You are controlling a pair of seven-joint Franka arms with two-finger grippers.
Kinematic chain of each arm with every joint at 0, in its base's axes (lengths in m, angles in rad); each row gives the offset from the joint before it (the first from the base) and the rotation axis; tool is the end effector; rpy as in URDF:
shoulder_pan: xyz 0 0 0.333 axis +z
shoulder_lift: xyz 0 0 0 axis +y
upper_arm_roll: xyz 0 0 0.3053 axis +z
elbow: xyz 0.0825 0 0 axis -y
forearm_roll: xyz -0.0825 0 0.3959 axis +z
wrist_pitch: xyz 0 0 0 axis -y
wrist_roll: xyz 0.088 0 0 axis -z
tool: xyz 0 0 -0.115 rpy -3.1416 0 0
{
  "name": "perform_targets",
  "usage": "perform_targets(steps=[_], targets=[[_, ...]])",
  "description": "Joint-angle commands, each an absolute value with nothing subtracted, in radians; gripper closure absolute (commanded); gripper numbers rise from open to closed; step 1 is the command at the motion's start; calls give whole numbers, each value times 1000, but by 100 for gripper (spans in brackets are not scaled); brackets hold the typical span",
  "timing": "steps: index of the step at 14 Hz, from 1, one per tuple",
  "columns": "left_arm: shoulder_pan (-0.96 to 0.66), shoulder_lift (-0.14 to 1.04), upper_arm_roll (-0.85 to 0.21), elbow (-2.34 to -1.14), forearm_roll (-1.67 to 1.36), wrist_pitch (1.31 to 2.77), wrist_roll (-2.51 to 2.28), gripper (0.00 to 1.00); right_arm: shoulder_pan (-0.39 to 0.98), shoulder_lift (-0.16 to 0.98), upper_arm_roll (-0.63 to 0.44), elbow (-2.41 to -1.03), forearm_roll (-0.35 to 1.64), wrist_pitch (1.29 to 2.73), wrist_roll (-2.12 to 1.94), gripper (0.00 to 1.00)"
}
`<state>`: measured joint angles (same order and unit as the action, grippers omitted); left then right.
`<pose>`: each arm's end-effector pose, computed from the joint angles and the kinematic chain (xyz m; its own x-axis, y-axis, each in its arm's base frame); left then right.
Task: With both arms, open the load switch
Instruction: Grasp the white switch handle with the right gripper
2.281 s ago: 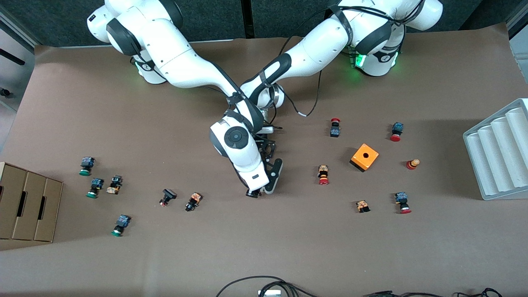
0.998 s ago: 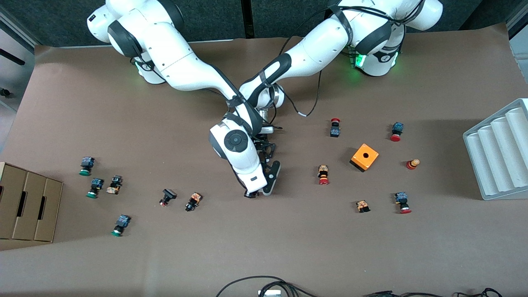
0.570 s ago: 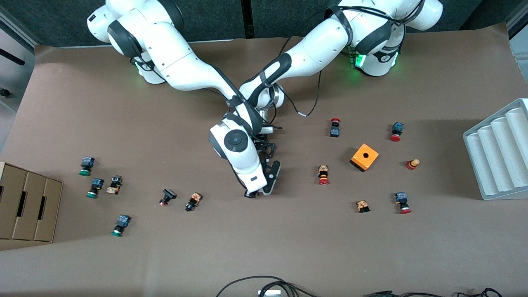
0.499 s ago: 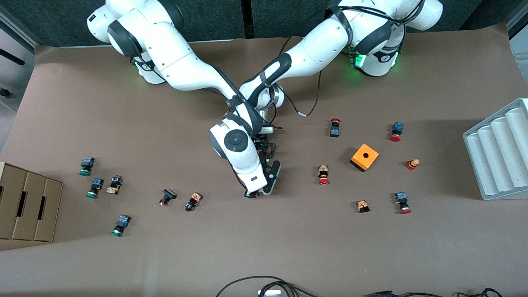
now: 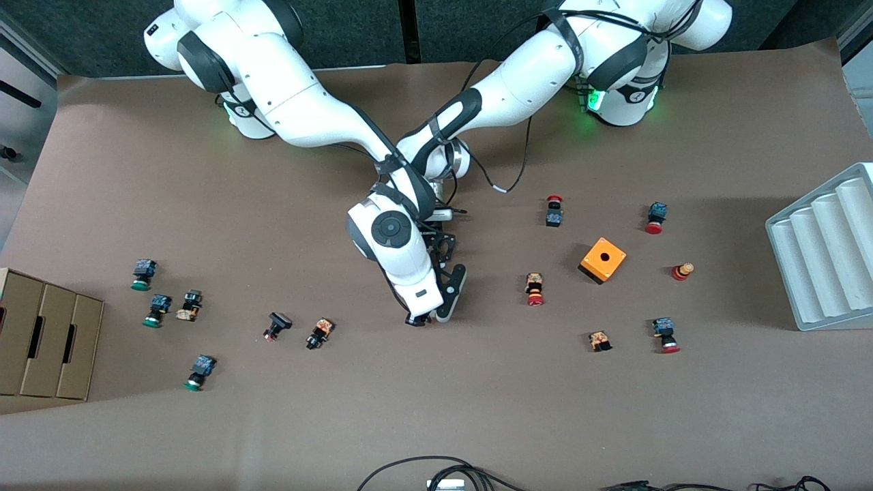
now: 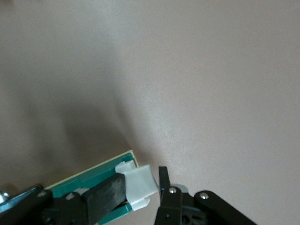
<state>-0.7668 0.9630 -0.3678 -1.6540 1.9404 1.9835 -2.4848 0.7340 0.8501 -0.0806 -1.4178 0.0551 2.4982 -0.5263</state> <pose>0.3525 -0.5607 0.0556 0.4094 0.0362 0.9117 0.0284 -0.9992 0.0269 0.5902 0.4669 0.1912 0.3677 0.9102 0.1907 0.9092 -0.3949 0.1319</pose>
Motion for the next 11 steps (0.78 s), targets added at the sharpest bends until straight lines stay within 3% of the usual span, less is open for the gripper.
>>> perform_targets(steps=[1, 11], targets=[[-770, 969, -359, -1644, 1954, 2000, -2494, 58, 744, 833, -77, -1433, 41, 2511, -500, 63], [-772, 969, -359, -1646, 1954, 2000, -2499, 57, 756, 833, -75, -1439, 43, 2494, -495, 66]])
